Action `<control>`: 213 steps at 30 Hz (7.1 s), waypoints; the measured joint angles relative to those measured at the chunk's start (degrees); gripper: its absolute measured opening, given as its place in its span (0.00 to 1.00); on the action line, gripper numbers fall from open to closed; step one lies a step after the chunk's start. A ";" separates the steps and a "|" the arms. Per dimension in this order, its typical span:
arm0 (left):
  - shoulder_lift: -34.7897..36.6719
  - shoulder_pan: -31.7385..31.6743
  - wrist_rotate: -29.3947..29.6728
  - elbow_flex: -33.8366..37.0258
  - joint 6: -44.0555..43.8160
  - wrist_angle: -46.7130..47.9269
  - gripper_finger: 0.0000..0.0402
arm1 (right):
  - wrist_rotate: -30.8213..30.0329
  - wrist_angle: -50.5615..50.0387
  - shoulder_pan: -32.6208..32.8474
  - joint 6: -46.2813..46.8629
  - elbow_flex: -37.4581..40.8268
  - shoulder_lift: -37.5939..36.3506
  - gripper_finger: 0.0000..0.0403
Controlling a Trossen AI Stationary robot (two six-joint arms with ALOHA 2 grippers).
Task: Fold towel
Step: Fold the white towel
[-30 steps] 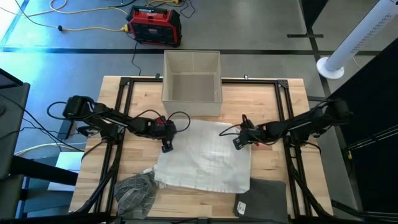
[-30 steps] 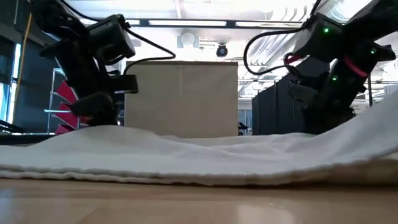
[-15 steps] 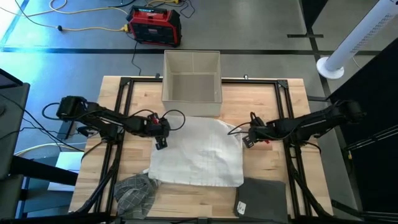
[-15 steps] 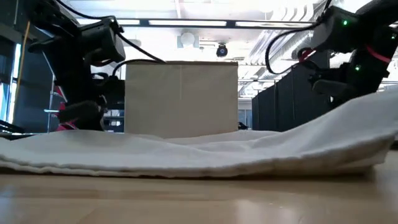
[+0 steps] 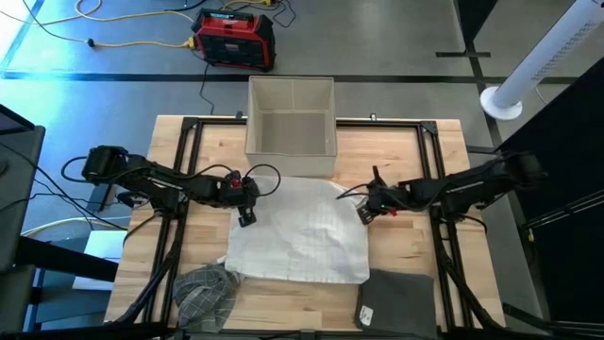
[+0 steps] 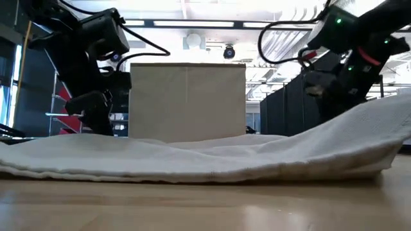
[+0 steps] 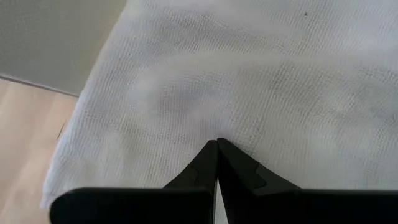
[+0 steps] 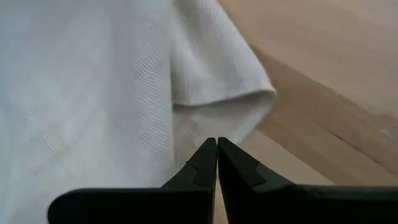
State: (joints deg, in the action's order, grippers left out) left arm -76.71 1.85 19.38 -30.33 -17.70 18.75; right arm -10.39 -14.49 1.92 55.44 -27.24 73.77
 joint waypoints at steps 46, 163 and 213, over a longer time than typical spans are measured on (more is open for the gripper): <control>0.00 5.88 -3.41 3.58 -4.68 -0.03 0.00 | -3.11 10.47 -8.55 1.60 0.00 6.48 0.00; 1.79 28.09 -11.19 -9.98 -23.25 15.91 0.00 | 6.60 4.67 15.09 -0.02 -0.06 -7.56 0.31; 27.75 22.25 -10.50 -8.07 -28.03 22.32 0.00 | 3.71 7.57 -13.73 -42.27 -6.16 -2.51 0.44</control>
State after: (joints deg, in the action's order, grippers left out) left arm -48.96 24.09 8.88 -38.39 -45.73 41.07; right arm -6.68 -6.92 -11.81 13.17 -33.40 71.26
